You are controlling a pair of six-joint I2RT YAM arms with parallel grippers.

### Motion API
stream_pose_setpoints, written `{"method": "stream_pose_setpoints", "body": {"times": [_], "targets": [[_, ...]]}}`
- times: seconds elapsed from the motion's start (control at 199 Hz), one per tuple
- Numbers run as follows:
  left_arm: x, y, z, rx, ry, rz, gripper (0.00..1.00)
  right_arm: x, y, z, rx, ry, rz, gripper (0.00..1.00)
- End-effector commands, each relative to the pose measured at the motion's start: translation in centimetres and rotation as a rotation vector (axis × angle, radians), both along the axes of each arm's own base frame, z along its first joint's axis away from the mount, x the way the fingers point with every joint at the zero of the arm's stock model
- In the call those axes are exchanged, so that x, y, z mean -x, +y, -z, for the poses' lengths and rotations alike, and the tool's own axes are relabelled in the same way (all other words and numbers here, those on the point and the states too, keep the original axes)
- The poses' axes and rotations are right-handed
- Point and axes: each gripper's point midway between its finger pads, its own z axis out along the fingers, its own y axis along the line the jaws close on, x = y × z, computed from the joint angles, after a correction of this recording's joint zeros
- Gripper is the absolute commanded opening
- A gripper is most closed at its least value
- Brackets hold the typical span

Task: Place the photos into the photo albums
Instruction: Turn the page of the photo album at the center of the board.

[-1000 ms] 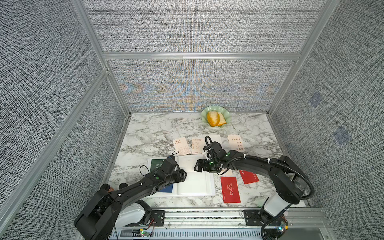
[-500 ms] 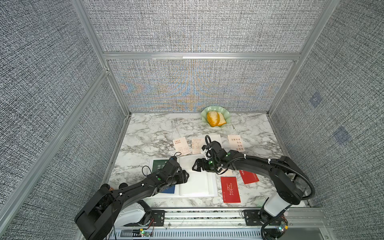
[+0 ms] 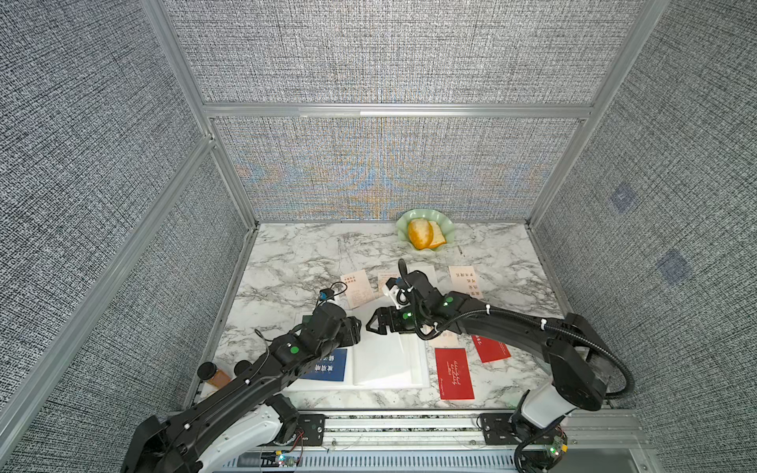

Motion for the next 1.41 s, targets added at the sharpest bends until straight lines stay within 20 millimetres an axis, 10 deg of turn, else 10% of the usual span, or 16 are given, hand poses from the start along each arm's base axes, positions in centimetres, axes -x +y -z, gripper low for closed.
{"method": "stream_pose_setpoints", "body": {"times": [0.0, 0.317, 0.594, 1.017, 1.405], "targets": [[-0.8, 4.5, -2.1, -0.113, -0.122, -0.143, 0.67, 0.5, 1.6, -0.9, -0.015, -0.001, -0.039, 0.92], [-0.8, 11.9, -10.2, -0.183, -0.302, -0.390, 0.68, 0.7, 9.5, -1.1, -0.082, 0.037, -0.157, 0.92], [-0.3, 13.8, -13.8, -0.233, -0.381, -0.443, 0.69, 0.2, 13.4, -1.0, -0.100, 0.054, -0.206, 0.93], [-3.2, 10.0, -11.9, -0.192, -0.359, -0.336, 0.70, -4.3, 8.0, -1.5, -0.024, -0.009, -0.088, 0.95], [-5.6, 5.1, -5.1, -0.113, -0.210, -0.180, 0.67, -7.8, 1.1, 1.6, 0.188, -0.062, 0.041, 0.93]]}}
